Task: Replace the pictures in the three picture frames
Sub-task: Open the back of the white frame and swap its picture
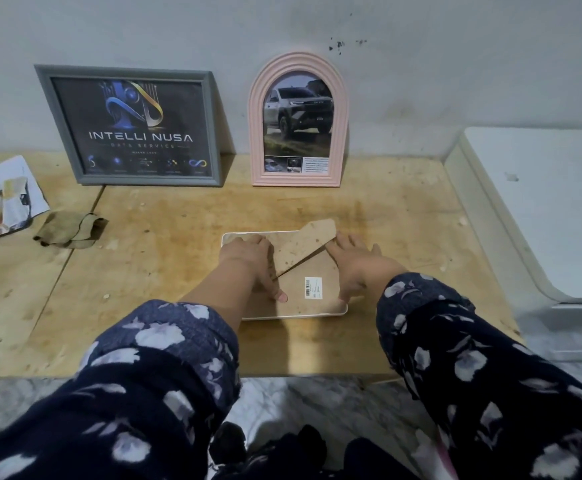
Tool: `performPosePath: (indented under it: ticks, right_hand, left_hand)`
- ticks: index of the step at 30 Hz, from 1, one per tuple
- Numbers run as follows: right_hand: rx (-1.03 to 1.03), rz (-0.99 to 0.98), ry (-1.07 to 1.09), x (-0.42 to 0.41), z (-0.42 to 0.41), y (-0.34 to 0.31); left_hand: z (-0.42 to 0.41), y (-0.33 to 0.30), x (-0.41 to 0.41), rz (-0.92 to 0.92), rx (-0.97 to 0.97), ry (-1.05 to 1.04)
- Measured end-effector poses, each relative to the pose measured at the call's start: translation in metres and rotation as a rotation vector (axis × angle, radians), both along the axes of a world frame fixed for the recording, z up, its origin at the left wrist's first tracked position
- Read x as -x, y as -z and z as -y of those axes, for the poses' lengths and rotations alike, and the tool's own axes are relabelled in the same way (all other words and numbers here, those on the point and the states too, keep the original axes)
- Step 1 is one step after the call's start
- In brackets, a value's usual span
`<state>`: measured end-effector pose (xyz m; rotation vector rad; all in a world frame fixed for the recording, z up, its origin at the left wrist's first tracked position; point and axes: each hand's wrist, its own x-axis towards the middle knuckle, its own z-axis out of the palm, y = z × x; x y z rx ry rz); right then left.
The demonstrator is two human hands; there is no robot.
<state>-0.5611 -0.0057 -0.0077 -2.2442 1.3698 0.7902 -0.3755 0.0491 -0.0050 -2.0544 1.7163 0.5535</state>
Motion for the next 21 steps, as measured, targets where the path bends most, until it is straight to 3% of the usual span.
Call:
performPosePath:
  ticks: [8, 17, 21]
  right_hand:
    - [0.016, -0.101, -0.208, -0.026, 0.005, -0.004]
    - [0.066, -0.111, -0.156, -0.032, -0.004, -0.001]
    - [0.062, -0.106, -0.136, -0.037, -0.014, -0.007]
  left_hand:
    - [-0.005, 0.007, -0.006, -0.051, 0.069, -0.001]
    - [-0.041, 0.026, -0.025, -0.292, 0.192, -0.104]
    - [-0.052, 0.03, -0.032, -0.318, 0.205, -0.145]
